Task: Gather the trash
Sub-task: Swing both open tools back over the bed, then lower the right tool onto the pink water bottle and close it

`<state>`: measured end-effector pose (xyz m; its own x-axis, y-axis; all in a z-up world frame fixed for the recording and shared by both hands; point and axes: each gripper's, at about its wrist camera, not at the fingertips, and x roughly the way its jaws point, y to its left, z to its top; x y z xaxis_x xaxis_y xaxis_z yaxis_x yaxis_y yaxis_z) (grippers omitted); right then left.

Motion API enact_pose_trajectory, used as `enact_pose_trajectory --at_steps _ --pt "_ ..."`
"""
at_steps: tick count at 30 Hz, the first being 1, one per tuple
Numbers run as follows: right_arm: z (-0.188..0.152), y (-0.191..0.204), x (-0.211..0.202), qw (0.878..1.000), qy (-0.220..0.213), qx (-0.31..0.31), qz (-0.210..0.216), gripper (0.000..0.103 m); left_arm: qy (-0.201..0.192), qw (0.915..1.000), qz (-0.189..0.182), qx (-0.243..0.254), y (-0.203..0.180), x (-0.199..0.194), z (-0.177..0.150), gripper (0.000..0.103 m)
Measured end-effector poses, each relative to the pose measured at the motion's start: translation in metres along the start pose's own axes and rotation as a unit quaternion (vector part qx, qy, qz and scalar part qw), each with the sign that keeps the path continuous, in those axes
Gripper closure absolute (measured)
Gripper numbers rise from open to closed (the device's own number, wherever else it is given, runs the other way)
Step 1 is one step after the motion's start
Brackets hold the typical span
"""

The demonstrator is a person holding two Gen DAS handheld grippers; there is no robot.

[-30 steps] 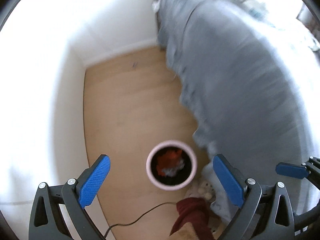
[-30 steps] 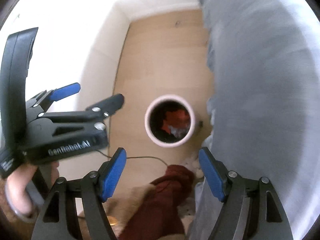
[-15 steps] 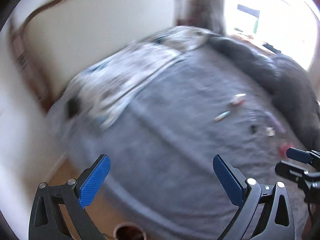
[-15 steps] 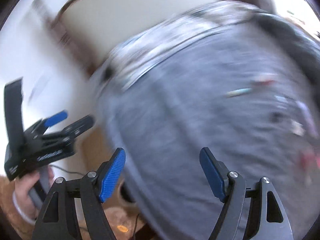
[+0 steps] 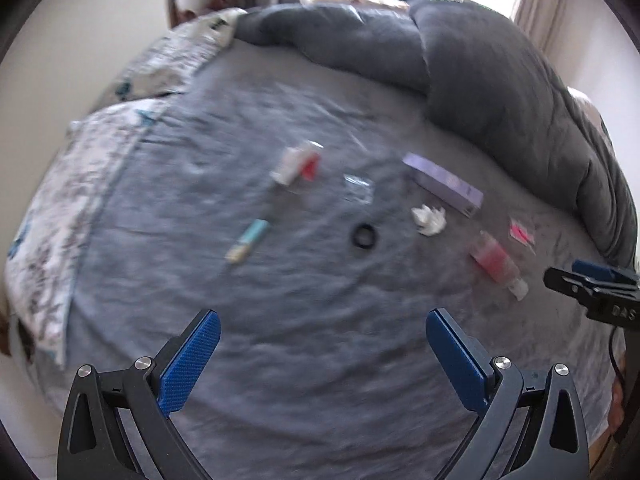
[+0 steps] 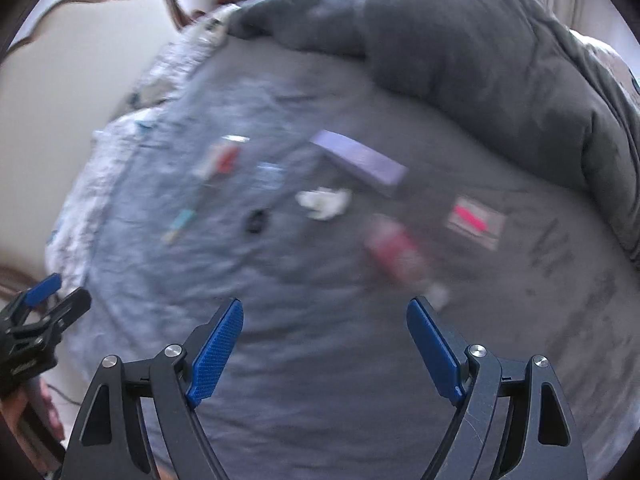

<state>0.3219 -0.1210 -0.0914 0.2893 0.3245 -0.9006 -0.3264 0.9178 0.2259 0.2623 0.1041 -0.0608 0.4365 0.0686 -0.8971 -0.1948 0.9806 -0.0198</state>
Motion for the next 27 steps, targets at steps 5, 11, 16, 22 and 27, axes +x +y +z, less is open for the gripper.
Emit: enact_pose_trajectory --at_steps 5,11,16,22,27 --pt "0.027 -0.033 0.051 0.997 0.050 -0.047 -0.033 0.020 0.036 0.9991 -0.013 0.017 -0.025 0.045 0.015 0.001" --pt "0.050 -0.049 0.128 0.989 0.118 -0.075 -0.038 0.020 0.074 0.9964 -0.012 0.039 -0.039 0.089 0.026 0.001" --pt "0.047 -0.061 0.186 0.982 0.175 -0.059 -0.042 0.020 0.095 0.9949 -0.009 0.032 -0.035 0.112 0.028 0.001" --pt "0.036 -0.054 0.193 0.980 0.168 -0.087 -0.056 0.011 0.099 0.9949 -0.010 0.016 -0.030 0.128 0.031 0.001" --pt "0.037 -0.061 0.184 0.982 0.165 -0.062 -0.063 0.025 0.099 0.9949 -0.014 0.010 -0.031 0.134 0.036 0.001"
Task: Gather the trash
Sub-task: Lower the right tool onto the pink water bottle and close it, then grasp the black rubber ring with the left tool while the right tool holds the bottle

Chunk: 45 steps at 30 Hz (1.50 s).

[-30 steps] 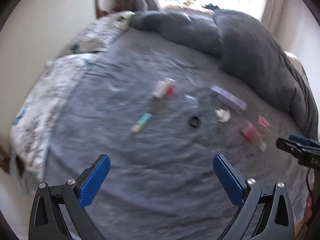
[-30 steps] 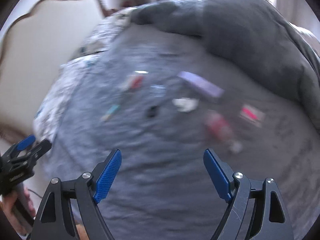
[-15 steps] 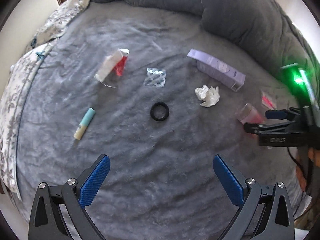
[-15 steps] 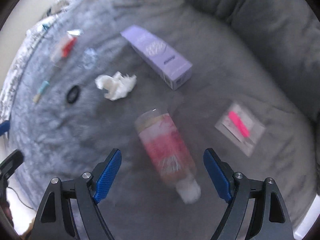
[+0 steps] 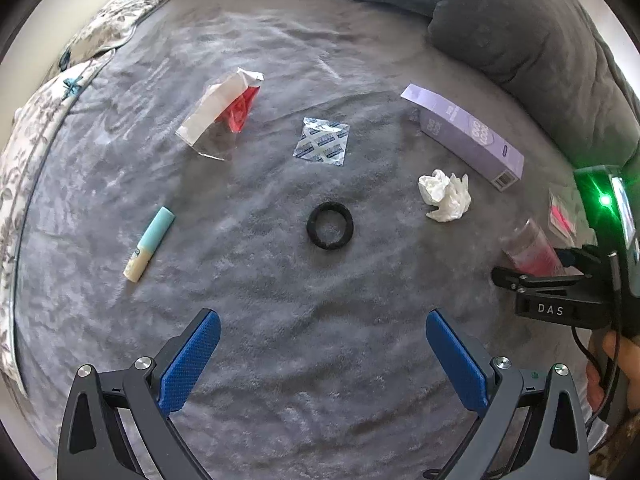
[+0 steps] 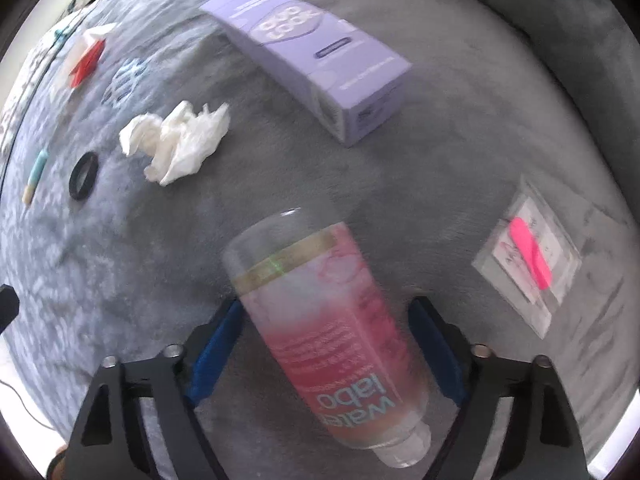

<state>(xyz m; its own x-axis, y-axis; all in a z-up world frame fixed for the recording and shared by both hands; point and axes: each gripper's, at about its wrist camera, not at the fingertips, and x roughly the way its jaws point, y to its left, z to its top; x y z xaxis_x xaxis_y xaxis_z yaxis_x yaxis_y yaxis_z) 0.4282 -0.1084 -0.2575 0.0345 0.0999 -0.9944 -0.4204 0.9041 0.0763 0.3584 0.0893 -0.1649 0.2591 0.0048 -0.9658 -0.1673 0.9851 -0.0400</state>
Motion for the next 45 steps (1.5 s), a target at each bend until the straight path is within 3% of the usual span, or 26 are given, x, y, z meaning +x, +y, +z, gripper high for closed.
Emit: enact_pose_trajectory --at_steps 2,8,11,17,21,30,37,42,44,45 --pt "0.001 -0.003 -0.005 1.000 -0.002 0.002 -0.012 0.045 0.000 1.0000 0.000 0.002 -0.001 0.001 0.001 0.001" --pt "-0.004 -0.008 -0.028 1.000 -0.017 -0.005 -0.008 0.054 -0.003 1.0000 0.000 0.009 -0.003 0.003 0.002 0.001" --pt "-0.011 -0.009 -0.059 0.999 -0.050 0.003 0.014 0.055 -0.009 0.9999 -0.004 0.012 -0.004 0.004 0.003 0.001" --pt "-0.027 -0.006 -0.086 0.998 -0.051 0.009 0.044 0.058 -0.045 0.9981 -0.042 0.000 -0.002 -0.002 0.008 0.001" --pt "-0.043 -0.019 -0.088 0.996 -0.042 0.045 0.072 0.058 -0.055 0.9976 -0.042 -0.006 0.000 0.004 0.020 0.001" --pt "-0.053 -0.015 -0.078 0.991 -0.034 0.086 0.097 0.058 -0.009 0.9995 -0.023 0.020 -0.004 0.048 0.043 0.001" --pt "-0.049 -0.012 -0.079 0.991 -0.034 0.085 0.097 0.058 0.028 0.9994 -0.021 0.004 0.000 0.082 0.049 0.002" --pt "-0.046 -0.009 -0.080 0.991 -0.034 0.082 0.099 0.058 0.026 0.9992 -0.019 0.023 0.002 0.090 0.045 0.003" --pt "-0.045 -0.006 -0.080 0.991 -0.034 0.077 0.100 0.058 0.033 0.9991 -0.013 0.022 0.001 0.090 0.046 0.007" --pt "-0.044 -0.005 -0.080 0.992 -0.034 0.075 0.100 0.058 0.031 0.9993 -0.012 0.017 0.002 0.089 0.047 0.019"
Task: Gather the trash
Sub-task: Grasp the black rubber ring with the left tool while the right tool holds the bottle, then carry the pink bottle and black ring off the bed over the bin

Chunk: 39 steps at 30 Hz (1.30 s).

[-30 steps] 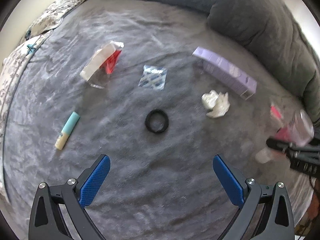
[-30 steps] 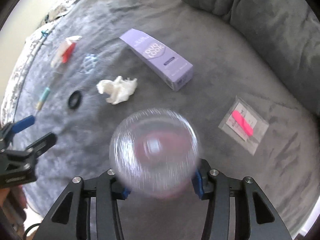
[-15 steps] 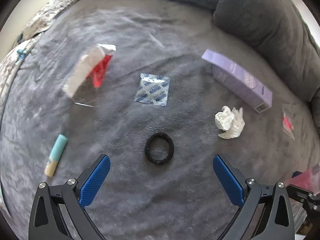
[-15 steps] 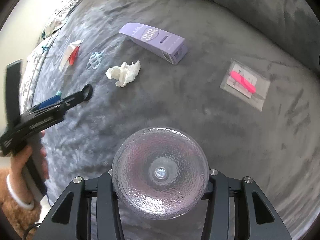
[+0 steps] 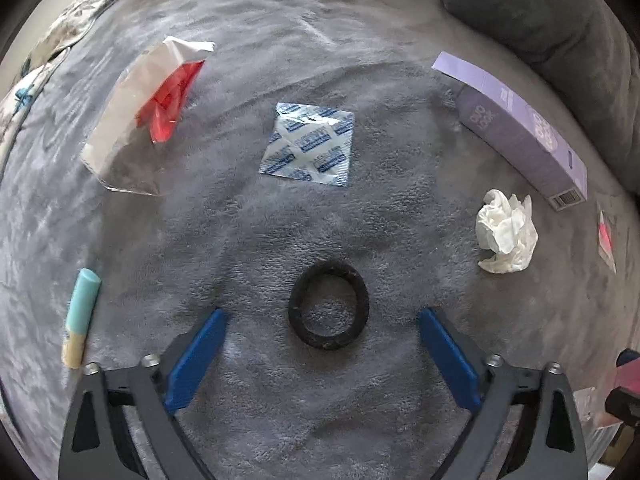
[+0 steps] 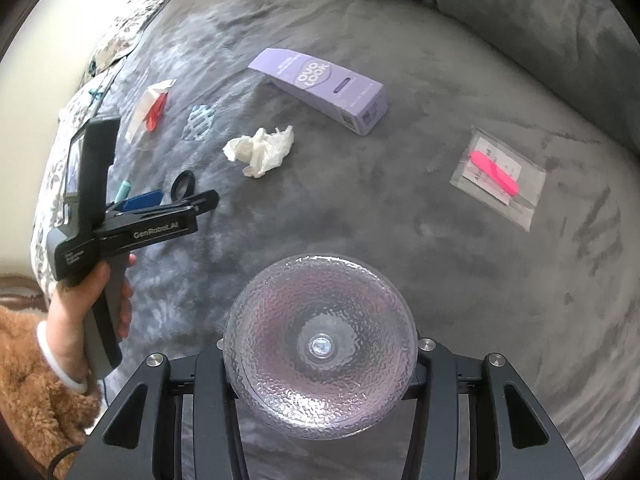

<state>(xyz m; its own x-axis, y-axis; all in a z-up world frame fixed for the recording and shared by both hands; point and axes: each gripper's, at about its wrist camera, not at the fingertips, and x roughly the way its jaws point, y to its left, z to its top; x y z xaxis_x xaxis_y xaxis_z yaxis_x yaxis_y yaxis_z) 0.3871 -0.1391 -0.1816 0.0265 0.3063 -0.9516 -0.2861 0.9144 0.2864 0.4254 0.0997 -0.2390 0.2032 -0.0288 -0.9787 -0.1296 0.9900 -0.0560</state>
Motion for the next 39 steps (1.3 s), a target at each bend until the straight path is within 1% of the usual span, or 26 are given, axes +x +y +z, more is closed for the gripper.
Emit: enact_pose_trajectory --at_steps 1,2,3,5,6,7,9,13,18,22,26,32,35,39 --pt "0.000 0.001 0.001 1.000 0.001 -0.001 0.000 0.058 -0.008 0.9999 0.003 -0.007 0.001 -0.004 0.000 0.043" --pt "0.000 0.001 0.002 1.000 0.003 -0.001 0.001 0.058 -0.013 0.9997 0.018 -0.011 0.003 -0.007 0.001 0.055" --pt "0.000 0.002 0.003 1.000 0.004 0.000 0.001 0.058 -0.009 0.9994 0.027 -0.017 0.007 -0.008 0.002 0.064" --pt "0.001 0.002 0.004 1.000 0.004 0.000 0.003 0.058 -0.001 0.9996 0.021 -0.021 0.010 -0.007 0.004 0.067" --pt "0.001 0.003 0.004 1.000 0.004 0.000 0.004 0.058 0.002 0.9996 0.025 -0.013 0.009 -0.006 0.005 0.079" --pt "0.001 0.003 0.004 1.000 0.004 0.000 0.004 0.058 0.002 0.9996 0.027 -0.007 0.008 -0.007 0.006 0.094" --pt "0.001 0.004 0.005 1.000 0.005 0.001 0.007 0.058 0.005 0.9996 0.026 0.002 0.007 -0.008 0.006 0.094" --pt "-0.001 0.007 0.004 1.000 0.005 -0.002 0.008 0.058 -0.005 0.9997 0.024 0.004 0.001 -0.017 0.005 0.094" --pt "-0.003 0.009 -0.006 1.000 -0.006 -0.005 0.010 0.058 -0.053 0.9984 0.011 0.015 -0.005 -0.060 -0.001 0.094" --pt "-0.008 0.009 -0.016 1.000 -0.012 -0.009 0.009 0.058 -0.089 0.9960 0.001 0.007 -0.009 -0.096 -0.008 0.094" --pt "-0.014 0.011 -0.030 1.000 -0.021 -0.013 0.013 0.058 -0.114 0.9934 0.004 0.004 -0.015 -0.127 -0.023 0.094" --pt "-0.031 0.039 -0.045 0.998 -0.022 -0.055 0.011 0.058 -0.134 0.9905 0.023 -0.021 -0.010 -0.171 -0.060 0.094" --pt "-0.043 0.063 -0.051 0.996 -0.021 -0.085 0.014 0.058 -0.149 0.9872 0.035 -0.045 0.003 -0.198 -0.083 0.094" --pt "-0.062 0.100 -0.064 0.991 -0.023 -0.130 0.026 0.058 -0.173 0.9793 0.071 -0.078 0.023 -0.242 -0.123 0.094"
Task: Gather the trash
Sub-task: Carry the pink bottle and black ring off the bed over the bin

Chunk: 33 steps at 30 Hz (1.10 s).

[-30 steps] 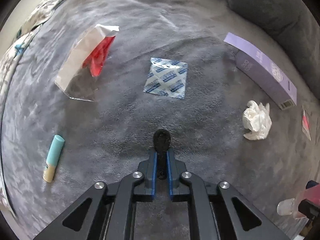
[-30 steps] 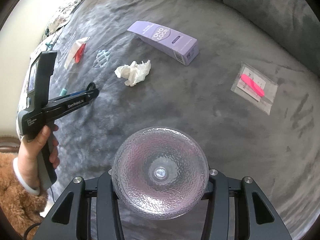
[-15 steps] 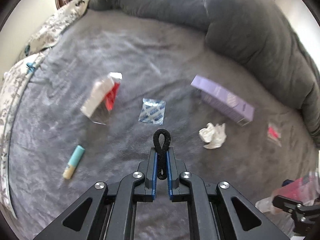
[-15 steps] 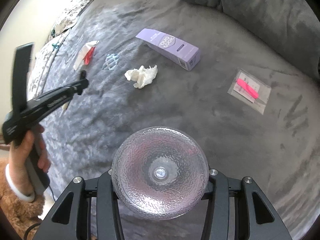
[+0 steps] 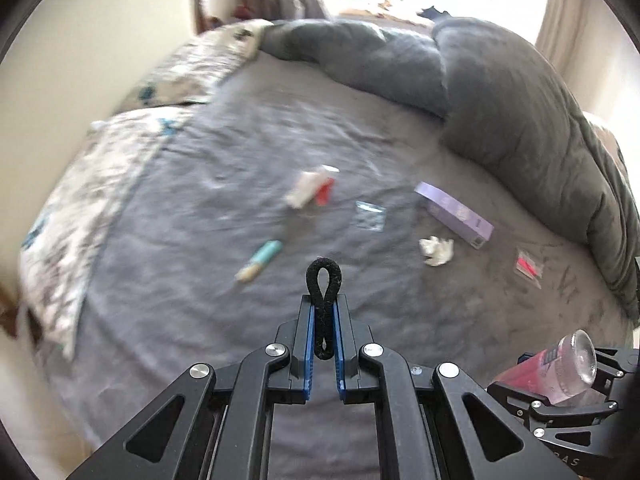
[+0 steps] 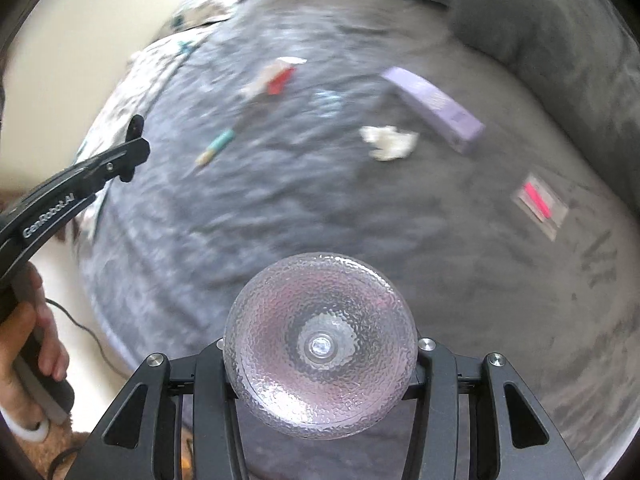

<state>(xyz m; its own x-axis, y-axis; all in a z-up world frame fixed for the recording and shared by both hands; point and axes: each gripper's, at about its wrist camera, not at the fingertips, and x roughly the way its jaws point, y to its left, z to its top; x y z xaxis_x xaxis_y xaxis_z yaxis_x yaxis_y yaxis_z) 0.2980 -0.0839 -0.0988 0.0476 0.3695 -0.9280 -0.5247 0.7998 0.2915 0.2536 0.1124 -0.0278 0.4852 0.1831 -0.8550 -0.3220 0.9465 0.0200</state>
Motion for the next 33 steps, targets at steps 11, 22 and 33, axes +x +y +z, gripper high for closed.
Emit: enact_pose_trajectory --at_steps 11,22,33 --pt "-0.034 0.130 -0.032 0.982 -0.023 -0.178 0.059 0.058 -0.062 0.9822 0.096 -0.149 0.107 -0.113 -0.084 0.094" --pt "-0.127 0.293 -0.006 0.913 0.032 -0.387 0.128 0.058 -0.033 0.9120 0.209 -0.351 0.219 -0.188 -0.272 0.094" --pt "-0.252 0.425 0.074 0.822 0.153 -0.522 0.169 0.058 0.068 0.8072 0.268 -0.522 0.270 -0.200 -0.483 0.094"
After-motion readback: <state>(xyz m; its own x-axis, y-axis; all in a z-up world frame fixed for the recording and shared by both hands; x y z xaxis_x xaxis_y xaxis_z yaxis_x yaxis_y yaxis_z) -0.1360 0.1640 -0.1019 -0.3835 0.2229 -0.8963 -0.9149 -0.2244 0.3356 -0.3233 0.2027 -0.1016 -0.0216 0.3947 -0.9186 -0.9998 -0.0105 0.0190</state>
